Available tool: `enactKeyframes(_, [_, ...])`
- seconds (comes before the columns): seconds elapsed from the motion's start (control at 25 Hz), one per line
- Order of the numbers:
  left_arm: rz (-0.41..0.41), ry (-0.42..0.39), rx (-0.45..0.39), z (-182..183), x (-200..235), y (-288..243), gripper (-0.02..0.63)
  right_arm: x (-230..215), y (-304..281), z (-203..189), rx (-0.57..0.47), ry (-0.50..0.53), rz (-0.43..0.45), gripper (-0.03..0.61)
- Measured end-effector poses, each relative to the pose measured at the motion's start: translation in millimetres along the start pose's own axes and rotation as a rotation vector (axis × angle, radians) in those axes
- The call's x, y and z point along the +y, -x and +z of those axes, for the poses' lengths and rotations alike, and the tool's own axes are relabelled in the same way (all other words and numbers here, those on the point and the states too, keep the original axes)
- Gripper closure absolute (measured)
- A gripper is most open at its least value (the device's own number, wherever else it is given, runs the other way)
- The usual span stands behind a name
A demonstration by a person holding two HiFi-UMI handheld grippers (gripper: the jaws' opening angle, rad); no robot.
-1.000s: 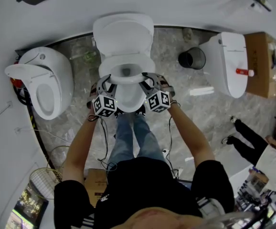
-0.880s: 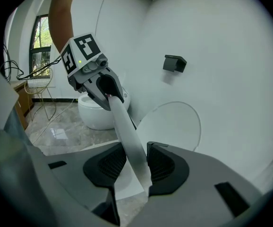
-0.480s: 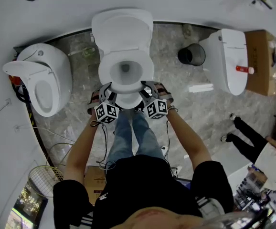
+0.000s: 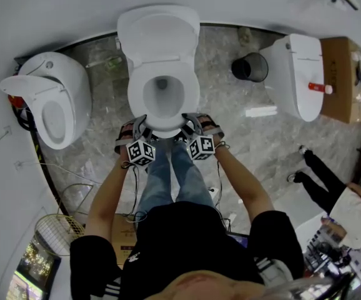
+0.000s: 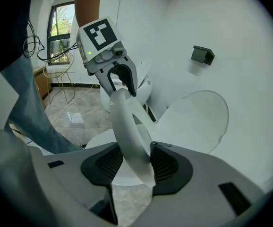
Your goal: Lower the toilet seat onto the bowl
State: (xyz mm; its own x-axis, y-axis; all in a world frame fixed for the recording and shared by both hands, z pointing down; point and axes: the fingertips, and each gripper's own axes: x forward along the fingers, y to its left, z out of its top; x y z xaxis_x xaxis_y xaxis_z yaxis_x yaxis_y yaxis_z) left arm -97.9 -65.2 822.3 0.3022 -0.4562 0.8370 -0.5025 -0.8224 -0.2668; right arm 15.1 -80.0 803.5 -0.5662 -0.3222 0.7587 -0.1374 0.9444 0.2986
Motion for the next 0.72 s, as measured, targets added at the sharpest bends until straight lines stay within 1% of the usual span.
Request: enactKeyframes(0.72, [-0.06, -0.112, 0.083, -36.7, -60.2, -26.6, 0.373, 69.7, -27.3, -39.1, 0.085, 0.102, 0.123, 0.348])
